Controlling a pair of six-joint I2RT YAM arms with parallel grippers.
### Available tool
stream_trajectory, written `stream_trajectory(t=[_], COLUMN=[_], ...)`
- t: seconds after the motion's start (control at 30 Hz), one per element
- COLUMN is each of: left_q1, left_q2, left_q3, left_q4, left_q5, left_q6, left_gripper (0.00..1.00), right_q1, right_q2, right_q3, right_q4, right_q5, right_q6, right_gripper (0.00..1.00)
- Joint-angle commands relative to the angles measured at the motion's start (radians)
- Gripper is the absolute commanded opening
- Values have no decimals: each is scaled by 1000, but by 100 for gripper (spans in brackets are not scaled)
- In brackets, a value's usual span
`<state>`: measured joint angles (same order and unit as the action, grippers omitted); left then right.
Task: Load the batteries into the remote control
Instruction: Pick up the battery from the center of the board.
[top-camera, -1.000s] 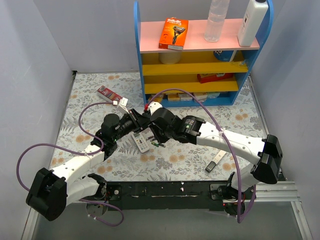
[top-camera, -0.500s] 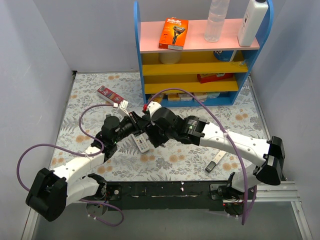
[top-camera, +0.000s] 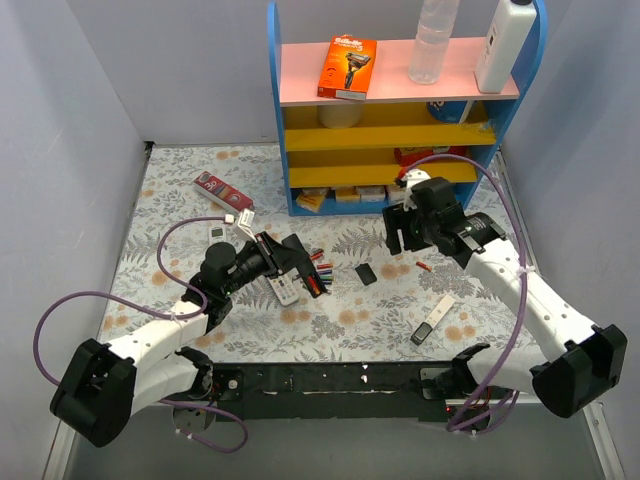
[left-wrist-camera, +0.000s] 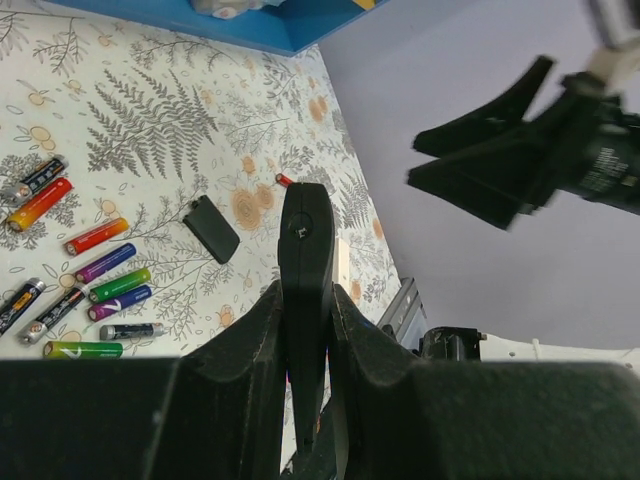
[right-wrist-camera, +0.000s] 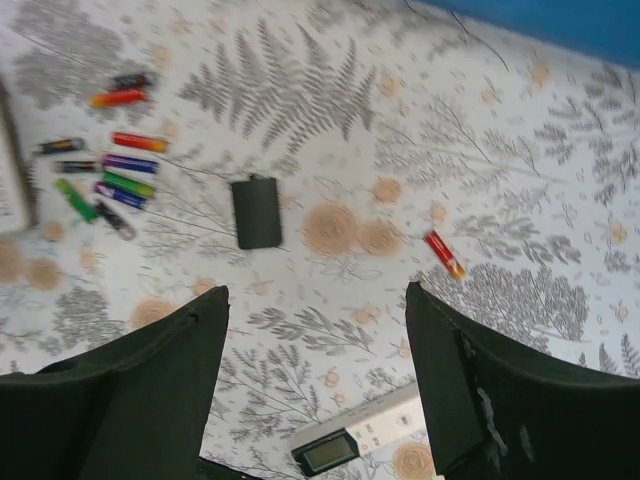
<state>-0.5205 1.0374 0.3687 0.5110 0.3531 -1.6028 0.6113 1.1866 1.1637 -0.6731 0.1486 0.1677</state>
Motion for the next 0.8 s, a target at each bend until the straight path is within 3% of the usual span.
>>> stream_trajectory(t=[0.0,0.27,0.53,0.77], left_q1=[4,5,4,4], left_q2=[-39,-76,-131,-151], left_q3=[-10,-11,-14,-17], left_q4=[70,50,-22,-42], left_q5=[38,70,41,30], left_q6=[23,52,75,86], left_gripper=[0,0,0,0], right_q1=[-172,-390,-403,-394], right_q2=[16,142,272,343], right_q3=[-90,-173,-164,-185], right_q4=[-20,92,141,213], right_q5=[-81,-136,-26,-12], right_q6=[-71,25,280,265], right_gripper=[77,77,78,70])
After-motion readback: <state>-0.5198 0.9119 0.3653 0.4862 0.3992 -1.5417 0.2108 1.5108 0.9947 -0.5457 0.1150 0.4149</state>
